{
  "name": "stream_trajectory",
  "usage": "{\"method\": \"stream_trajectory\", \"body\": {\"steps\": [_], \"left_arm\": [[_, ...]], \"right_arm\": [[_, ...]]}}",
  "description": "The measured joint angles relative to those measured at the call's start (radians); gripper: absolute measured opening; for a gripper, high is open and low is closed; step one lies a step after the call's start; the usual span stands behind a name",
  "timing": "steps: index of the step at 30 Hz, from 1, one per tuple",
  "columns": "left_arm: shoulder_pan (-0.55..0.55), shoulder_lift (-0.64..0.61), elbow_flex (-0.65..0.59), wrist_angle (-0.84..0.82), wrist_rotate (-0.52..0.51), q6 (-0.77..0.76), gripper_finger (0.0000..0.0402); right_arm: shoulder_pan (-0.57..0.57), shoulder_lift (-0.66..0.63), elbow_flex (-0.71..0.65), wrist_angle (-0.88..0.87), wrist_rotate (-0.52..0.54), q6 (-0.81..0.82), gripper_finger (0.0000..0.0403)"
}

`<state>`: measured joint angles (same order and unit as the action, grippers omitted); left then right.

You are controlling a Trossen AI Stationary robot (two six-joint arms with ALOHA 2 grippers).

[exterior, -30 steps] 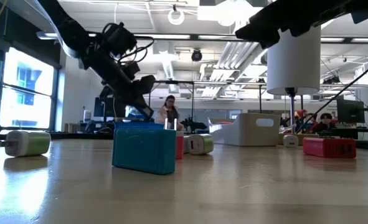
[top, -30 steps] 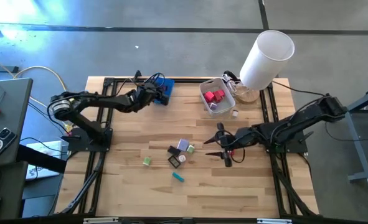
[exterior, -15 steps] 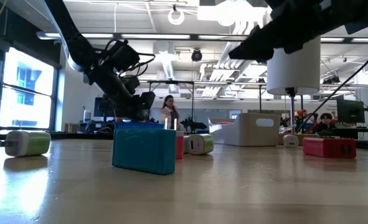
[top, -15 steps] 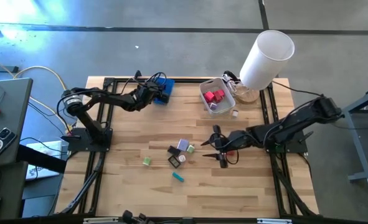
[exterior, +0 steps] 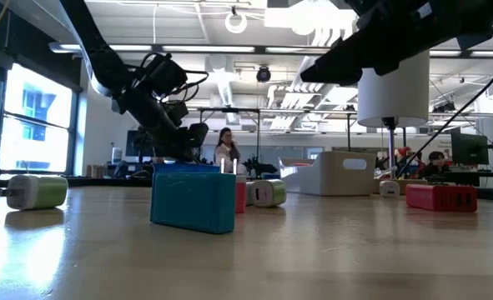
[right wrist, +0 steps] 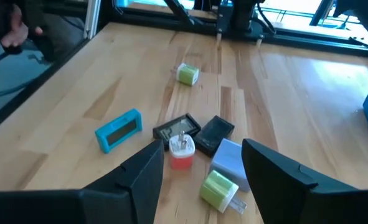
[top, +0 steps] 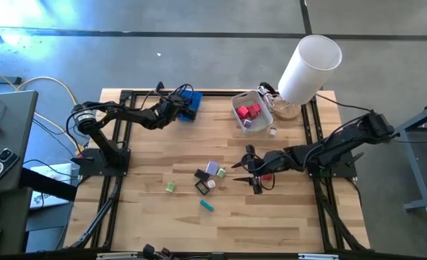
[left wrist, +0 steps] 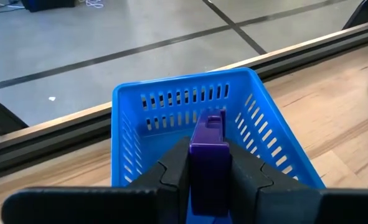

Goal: Pick & Place Office items
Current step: Put the dark blue digital timer into the blue bin

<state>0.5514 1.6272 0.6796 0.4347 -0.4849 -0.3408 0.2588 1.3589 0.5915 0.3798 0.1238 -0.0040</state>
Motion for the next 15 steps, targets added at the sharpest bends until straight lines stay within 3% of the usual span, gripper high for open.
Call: {"method": "stream_trajectory", "body": {"steps": [15], "left_arm": [[0.000, 0.000, 0.000, 0.000, 0.042, -0.017, 0.0070]], "right_arm": [[0.000, 0.007, 0.000, -0.006, -0.001, 0.000, 0.0205]]}}
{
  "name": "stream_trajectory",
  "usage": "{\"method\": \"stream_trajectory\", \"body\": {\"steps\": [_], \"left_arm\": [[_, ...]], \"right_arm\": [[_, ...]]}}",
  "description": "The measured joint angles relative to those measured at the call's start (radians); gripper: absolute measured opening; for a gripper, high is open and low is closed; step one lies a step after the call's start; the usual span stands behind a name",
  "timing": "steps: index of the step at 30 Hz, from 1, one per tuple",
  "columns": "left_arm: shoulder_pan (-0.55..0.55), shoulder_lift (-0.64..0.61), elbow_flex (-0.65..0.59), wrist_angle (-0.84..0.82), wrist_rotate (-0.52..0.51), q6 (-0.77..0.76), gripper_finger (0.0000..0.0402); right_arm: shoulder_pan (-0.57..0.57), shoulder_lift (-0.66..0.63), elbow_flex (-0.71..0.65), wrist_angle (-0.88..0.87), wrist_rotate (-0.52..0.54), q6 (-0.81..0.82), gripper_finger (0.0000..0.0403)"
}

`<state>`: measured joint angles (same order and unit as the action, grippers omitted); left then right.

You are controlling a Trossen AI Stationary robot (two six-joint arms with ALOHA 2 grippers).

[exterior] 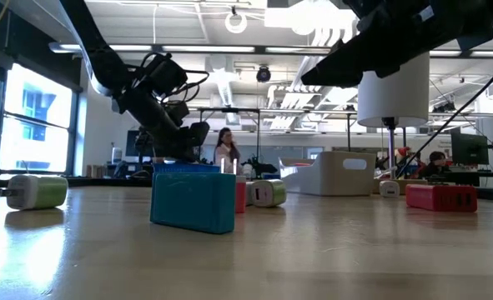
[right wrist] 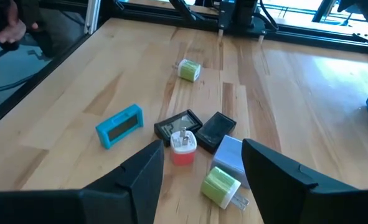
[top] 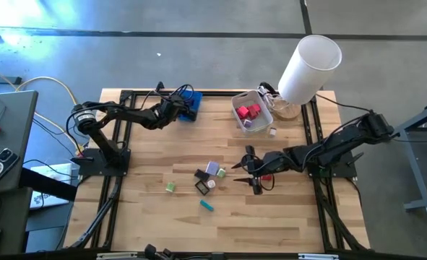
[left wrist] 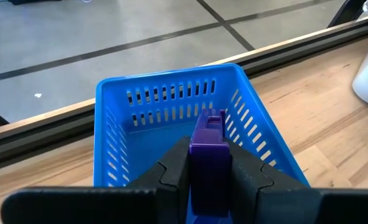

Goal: Pick & Place Office items
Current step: Put the dark blue digital timer into the blue bin

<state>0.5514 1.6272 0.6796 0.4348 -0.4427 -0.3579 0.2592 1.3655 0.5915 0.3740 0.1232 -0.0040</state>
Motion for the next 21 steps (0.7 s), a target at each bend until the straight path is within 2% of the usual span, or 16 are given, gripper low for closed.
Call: {"method": "stream_trajectory", "body": {"steps": [15, 21], "left_arm": [[-0.003, 0.000, 0.000, -0.008, 0.001, -0.004, 0.0070], [-0.023, 0.000, 0.000, -0.008, 0.002, 0.070, 0.0070]], "right_arm": [[0.000, 0.000, 0.000, -0.004, 0.000, 0.000, 0.0205], [0.001, 0.000, 0.000, -0.004, 0.000, 0.000, 0.0205]]}}
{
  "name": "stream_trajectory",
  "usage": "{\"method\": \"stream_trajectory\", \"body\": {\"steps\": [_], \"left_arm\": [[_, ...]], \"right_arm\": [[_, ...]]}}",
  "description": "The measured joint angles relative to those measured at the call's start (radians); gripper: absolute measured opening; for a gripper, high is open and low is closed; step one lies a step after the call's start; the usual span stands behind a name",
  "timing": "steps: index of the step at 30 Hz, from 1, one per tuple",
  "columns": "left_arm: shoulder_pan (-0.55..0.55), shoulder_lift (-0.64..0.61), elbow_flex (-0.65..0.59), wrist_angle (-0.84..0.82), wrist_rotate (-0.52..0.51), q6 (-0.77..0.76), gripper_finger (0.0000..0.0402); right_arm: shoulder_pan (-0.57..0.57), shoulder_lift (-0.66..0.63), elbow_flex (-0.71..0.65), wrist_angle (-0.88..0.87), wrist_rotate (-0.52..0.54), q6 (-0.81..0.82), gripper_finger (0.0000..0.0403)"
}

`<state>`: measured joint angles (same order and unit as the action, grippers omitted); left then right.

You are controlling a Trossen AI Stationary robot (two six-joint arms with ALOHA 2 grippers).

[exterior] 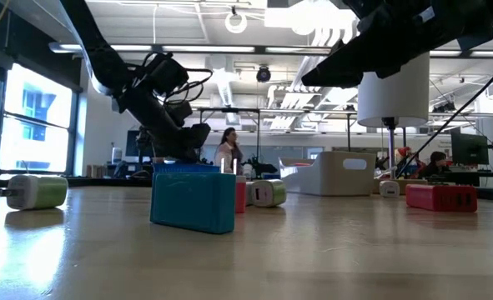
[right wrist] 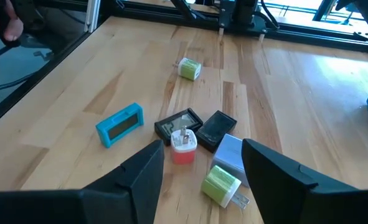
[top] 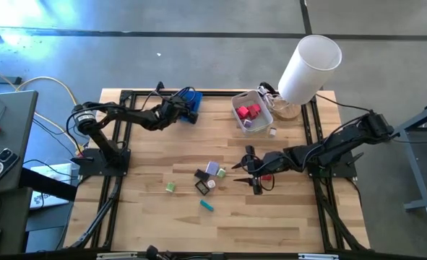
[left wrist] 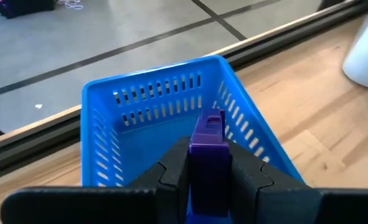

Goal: Pick & Place Office items
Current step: Put the dark blue digital timer into the blue bin, then put the left green charger adapter into the white bin

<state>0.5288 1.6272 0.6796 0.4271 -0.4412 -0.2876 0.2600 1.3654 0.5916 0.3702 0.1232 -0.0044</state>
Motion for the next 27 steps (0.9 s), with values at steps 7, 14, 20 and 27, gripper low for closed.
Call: {"method": "stream_trajectory", "body": {"steps": [7, 14, 20, 27], "left_arm": [[-0.015, 0.000, 0.000, 0.000, 0.000, -0.010, 0.0070], [-0.014, 0.000, 0.000, 0.001, 0.000, 0.050, 0.0070], [-0.014, 0.000, 0.000, 0.005, 0.018, 0.097, 0.0088], [-0.014, 0.000, 0.000, 0.004, 0.021, 0.062, 0.0164]], "right_arm": [[0.000, 0.000, 0.000, 0.000, 0.000, 0.000, 0.0205], [0.000, 0.000, 0.000, 0.000, 0.000, 0.000, 0.0205], [0.000, 0.000, 0.000, 0.000, 0.000, 0.000, 0.0205], [0.000, 0.000, 0.000, 0.000, 0.000, 0.000, 0.0205]]}}
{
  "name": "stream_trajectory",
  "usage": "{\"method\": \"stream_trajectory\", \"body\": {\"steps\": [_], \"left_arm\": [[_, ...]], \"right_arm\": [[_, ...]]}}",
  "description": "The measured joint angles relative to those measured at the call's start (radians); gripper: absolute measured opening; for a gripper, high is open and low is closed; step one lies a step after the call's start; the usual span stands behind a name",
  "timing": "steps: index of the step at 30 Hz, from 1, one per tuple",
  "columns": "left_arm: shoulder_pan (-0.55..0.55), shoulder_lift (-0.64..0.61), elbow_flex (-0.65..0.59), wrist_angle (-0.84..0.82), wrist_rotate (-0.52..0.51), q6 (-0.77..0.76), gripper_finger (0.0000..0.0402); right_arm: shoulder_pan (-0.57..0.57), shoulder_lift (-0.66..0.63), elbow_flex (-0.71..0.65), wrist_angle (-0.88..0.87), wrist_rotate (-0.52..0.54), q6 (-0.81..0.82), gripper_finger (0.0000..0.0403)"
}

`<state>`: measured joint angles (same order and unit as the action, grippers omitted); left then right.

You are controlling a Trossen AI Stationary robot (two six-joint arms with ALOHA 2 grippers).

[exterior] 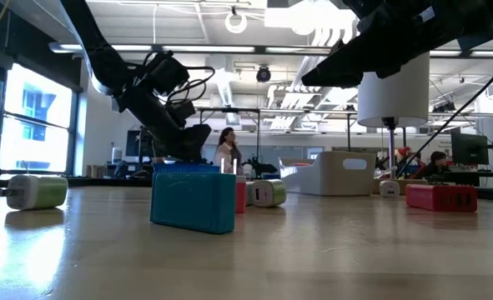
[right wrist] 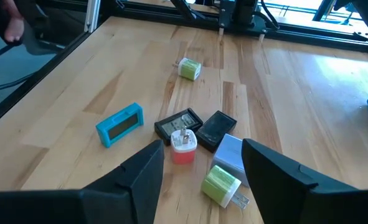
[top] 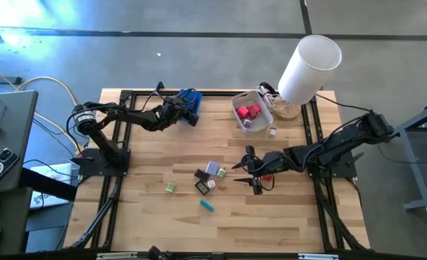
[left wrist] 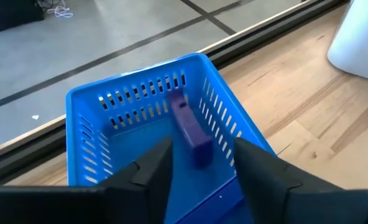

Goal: Pick & Place Office items
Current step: Put the left green charger adapter into the white bin

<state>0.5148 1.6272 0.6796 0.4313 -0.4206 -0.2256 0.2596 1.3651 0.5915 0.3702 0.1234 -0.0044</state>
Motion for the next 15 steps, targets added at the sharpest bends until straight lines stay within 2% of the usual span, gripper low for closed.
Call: {"method": "stream_trajectory", "body": {"steps": [4, 10, 15], "left_arm": [[-0.001, 0.000, 0.000, 0.000, 0.000, -0.008, 0.0184], [-0.017, -0.016, 0.000, 0.003, 0.001, -0.017, 0.0187], [-0.071, -0.065, 0.000, -0.001, 0.003, -0.012, 0.0187]], "right_arm": [[0.000, 0.000, 0.000, 0.000, 0.000, 0.000, 0.0205], [0.000, 0.000, 0.000, 0.000, 0.000, 0.000, 0.0205], [0.000, 0.000, 0.000, 0.000, 0.000, 0.001, 0.0205]]}}
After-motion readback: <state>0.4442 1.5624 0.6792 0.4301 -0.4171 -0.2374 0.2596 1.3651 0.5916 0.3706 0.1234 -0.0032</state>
